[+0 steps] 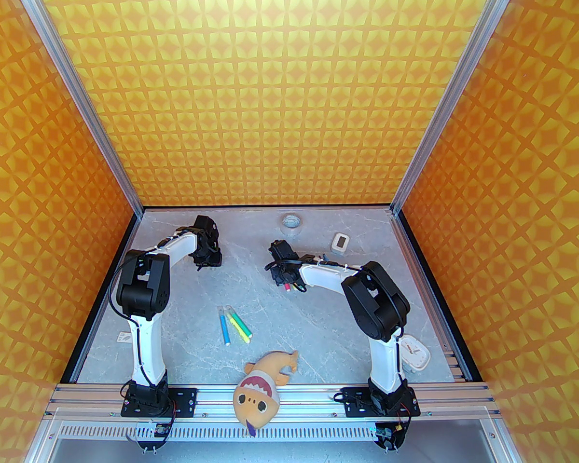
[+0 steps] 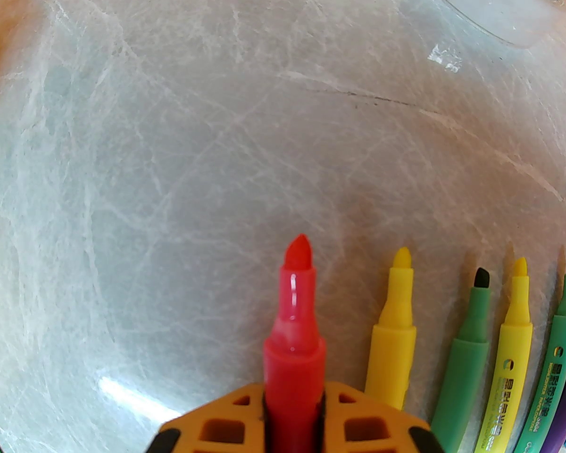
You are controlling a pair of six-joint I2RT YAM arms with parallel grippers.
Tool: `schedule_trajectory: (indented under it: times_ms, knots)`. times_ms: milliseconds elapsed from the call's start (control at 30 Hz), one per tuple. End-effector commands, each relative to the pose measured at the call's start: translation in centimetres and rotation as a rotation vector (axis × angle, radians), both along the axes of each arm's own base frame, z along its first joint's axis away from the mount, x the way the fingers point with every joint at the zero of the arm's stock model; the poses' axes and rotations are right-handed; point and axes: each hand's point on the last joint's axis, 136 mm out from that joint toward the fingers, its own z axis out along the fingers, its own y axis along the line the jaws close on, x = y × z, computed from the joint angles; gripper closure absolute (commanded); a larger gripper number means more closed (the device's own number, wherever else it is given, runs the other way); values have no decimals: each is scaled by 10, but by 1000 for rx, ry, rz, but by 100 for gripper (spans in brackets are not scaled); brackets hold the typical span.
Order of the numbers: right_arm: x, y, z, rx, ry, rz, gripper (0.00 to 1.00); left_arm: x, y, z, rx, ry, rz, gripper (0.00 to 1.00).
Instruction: Open the pen caps
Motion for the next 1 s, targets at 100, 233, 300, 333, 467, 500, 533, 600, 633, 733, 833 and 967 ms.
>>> schedule_trajectory:
  times_ms: [100,233,300,333,467,500,533,600,633,733,833,967]
  knots:
    - [0,-4,-8,-33,20,-5,83,0,1,3,22,0,-18,75]
    - [0,-4,-7,-34,21,-5,80,-1,0,8,19,-8,-22,74]
    - [1,-4,-6,-33,21,-6,77,-1,-2,13,10,-17,-23,73]
    - [0,-3,-6,-35,22,-3,77,-1,-3,17,4,-27,-25,73]
    - [1,-3,-3,-32,18,1,73,-2,-8,35,-19,-64,-35,71]
    - [0,-3,-2,-33,19,2,73,-3,-9,41,-23,-75,-36,71]
    - [1,-3,-1,-32,17,3,73,-2,-10,48,-27,-94,-37,71]
    - [0,-3,1,-30,14,6,73,-9,-9,56,-34,-119,-37,70]
    - [0,-2,3,-29,12,9,73,-11,-9,62,-42,-137,-37,69]
    - [-2,-2,9,-19,9,17,72,-19,-8,79,-59,-194,-35,62]
    - [-7,0,20,-5,8,47,70,-31,-6,91,-70,-247,-32,48]
    - [-22,3,38,36,13,113,65,-52,-2,102,-91,-332,-24,33]
